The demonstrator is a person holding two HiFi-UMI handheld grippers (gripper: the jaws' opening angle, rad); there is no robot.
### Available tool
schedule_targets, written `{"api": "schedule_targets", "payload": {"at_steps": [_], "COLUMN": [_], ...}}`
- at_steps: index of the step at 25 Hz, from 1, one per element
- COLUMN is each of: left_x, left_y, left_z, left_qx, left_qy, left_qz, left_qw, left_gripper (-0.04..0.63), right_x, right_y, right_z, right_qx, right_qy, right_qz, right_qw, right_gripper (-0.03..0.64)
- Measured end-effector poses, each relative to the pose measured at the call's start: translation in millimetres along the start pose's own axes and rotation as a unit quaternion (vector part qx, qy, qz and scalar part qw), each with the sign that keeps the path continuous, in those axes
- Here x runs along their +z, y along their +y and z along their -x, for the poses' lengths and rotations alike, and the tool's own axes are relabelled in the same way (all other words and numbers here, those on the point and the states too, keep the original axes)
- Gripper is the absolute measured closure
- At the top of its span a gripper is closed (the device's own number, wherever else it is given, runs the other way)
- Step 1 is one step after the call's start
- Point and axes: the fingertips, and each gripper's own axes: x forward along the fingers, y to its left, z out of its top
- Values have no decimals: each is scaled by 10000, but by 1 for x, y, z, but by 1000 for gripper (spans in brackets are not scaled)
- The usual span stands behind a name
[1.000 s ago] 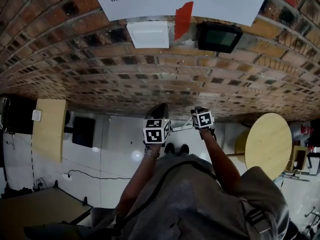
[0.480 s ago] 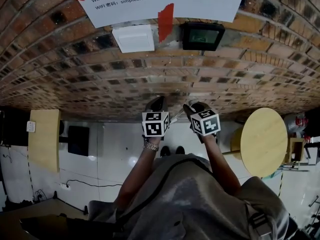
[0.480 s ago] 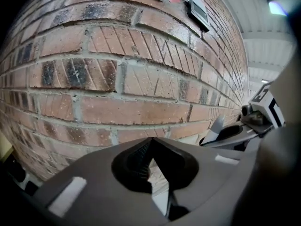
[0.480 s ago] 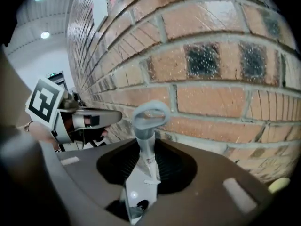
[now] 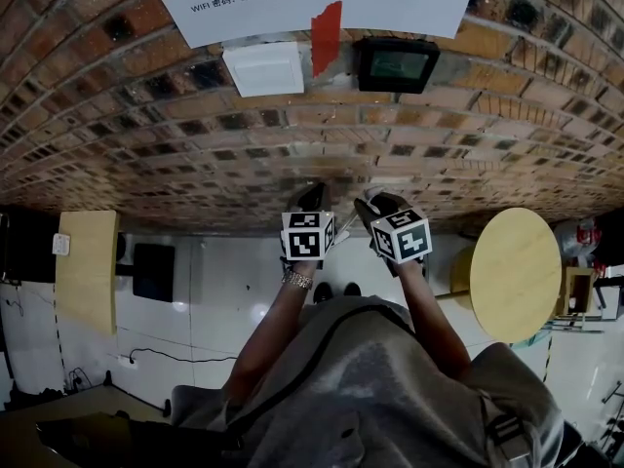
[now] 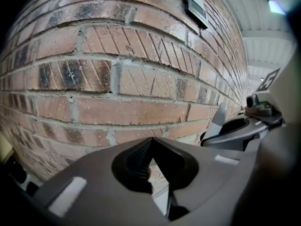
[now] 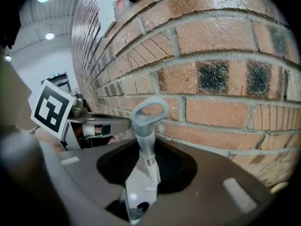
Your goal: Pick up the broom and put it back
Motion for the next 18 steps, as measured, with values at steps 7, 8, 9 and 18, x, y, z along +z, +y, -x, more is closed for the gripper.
{"api": "schedule_targets", "payload": {"at_steps": [7,8,9,18], "left_x": [-3,-4,-5,-6], "left_y": [2,2,2,1], "left_z": [3,3,3,9], "left_qx": [-26,-25,-22,48], "left_qy": [35,51,64,21], "left_qz": [57,57,57,-148], "left_qw": [10000,10000,10000,9999], "left_gripper": [591,591,591,591], "right_x": [-4,-5,-6,-67], "right_y": [1,1,2,-20], "right_z": [0,0,-1,-28], "right_qx": [-3,-1,3,-241], "right_qy": [72,84,101,643], "right_qz": [44,51,58,-138], "right_qw": [10000,10000,9999,9975], "right_gripper": [514,514,514,515]}}
